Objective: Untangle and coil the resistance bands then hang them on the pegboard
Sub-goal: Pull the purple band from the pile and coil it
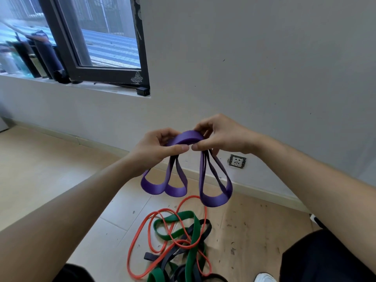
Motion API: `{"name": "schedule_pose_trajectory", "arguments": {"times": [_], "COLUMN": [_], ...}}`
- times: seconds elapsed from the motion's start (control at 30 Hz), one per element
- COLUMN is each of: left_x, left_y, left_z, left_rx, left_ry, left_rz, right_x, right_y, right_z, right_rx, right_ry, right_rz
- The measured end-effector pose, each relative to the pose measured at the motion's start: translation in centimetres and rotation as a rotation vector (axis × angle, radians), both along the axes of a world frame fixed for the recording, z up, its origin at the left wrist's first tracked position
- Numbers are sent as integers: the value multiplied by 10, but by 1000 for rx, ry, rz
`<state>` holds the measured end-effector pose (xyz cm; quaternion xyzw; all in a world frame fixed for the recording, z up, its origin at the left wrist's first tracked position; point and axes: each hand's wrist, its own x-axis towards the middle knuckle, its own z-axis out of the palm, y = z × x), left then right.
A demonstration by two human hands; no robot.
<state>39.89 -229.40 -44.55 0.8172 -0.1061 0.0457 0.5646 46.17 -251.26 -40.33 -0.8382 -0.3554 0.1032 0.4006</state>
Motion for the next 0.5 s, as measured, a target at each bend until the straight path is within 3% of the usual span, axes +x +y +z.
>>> {"name": "schedule_pose_trajectory", "arguments": {"times": [0.27, 0.5], "left_x": [-4, -6], "left_y": [-11, -35], "left_z": [-16, -14], "left_rx": [-22, -154], "left_ry": [107, 24], "left_rz": [-121, -110], "right_x": [-2, -4], "right_y": [-8, -6], "right_z": [6, 7], "right_rx": [296, 557], "right_ry": [80, 219], "right_rz": [-7, 75]}}
